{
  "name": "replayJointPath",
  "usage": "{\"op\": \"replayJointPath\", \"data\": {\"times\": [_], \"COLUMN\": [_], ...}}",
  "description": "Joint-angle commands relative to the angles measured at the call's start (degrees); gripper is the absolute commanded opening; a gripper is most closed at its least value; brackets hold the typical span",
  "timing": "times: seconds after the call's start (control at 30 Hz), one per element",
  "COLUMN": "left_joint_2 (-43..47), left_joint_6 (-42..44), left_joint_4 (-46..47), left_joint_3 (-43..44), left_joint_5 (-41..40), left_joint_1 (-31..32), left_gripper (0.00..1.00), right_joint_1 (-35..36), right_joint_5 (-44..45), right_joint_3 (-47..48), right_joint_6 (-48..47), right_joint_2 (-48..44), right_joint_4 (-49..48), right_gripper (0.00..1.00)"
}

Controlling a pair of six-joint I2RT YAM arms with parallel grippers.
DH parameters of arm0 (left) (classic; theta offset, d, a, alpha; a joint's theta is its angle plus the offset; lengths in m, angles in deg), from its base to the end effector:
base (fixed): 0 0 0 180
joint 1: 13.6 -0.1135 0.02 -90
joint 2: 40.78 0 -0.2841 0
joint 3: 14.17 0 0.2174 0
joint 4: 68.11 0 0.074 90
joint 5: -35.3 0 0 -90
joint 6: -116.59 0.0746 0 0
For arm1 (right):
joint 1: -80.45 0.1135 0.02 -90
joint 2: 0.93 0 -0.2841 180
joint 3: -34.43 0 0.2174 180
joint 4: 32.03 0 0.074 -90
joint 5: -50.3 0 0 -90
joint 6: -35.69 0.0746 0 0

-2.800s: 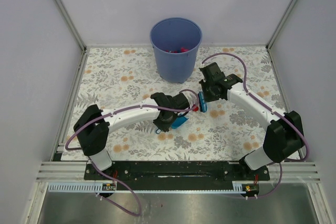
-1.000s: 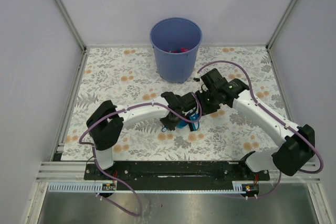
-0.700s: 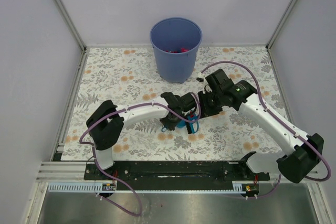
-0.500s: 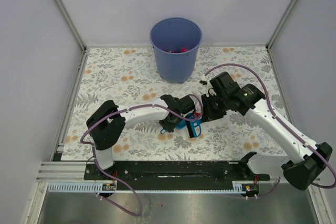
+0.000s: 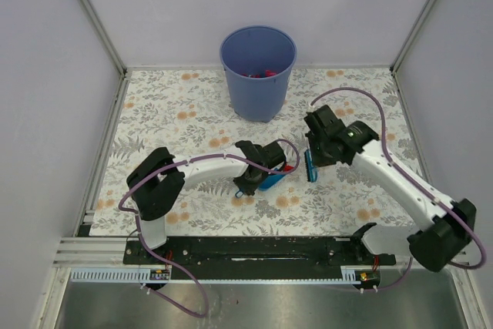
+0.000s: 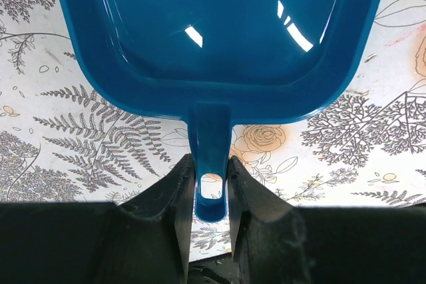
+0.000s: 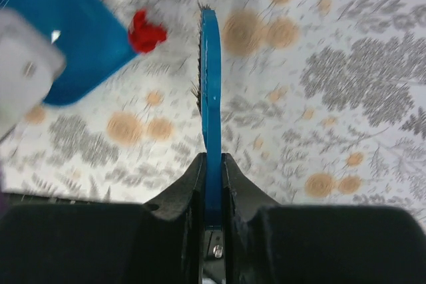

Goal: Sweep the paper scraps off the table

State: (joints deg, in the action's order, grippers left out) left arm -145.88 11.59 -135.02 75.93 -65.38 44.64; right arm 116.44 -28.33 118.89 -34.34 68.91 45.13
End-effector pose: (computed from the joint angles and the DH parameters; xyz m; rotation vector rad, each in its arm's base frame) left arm 0.1827 -0.2688 0.1857 1.0565 2.7180 0.0958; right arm 0.1707 0.1058 0.3045 -0.3028 2.6101 0.0702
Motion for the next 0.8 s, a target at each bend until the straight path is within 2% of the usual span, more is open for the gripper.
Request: {"op": "replayJointPath", "data": {"times": [0.0,0.13,0.23,0.37,0.53,0.77], "left_joint_2": [-0.72,-2.91,-3.36,-4.24,-4.32,-4.59], "left_joint_6": [0.68,0.94,0.85,1.03,1.29,1.47], "left_joint_4": [-0.96,-3.59,-4.83,-6.06,-6.06,-5.80], "left_joint_3": [1.59,4.39,5.98,6.95,7.39,8.44], "left_joint_5": [1.36,1.71,2.06,2.50,2.41,2.42], "left_joint_1": [-0.05,-0.05,-0.05,-0.05,-0.05,-0.05], "left_gripper": [0.00,0.00,0.00,0.00,0.00,0.00], "right_joint_1": [-4.16,-4.52,-4.44,-4.35,-3.82,-3.73], "right_joint_5": [8.66,4.81,1.29,-7.14,-15.49,-21.13], "right_joint_3": [1.42,6.95,7.49,4.60,2.49,-0.06], "right_joint_6": [-5.11,-7.31,-7.49,-7.23,-5.91,-2.31], "right_joint_2": [8.71,16.27,18.31,16.56,14.62,9.71], "right_joint_4": [-11.91,-13.24,-14.64,-20.00,-21.24,-20.54], "right_gripper": [0.00,0.00,0.00,0.00,0.00,0.00]}}
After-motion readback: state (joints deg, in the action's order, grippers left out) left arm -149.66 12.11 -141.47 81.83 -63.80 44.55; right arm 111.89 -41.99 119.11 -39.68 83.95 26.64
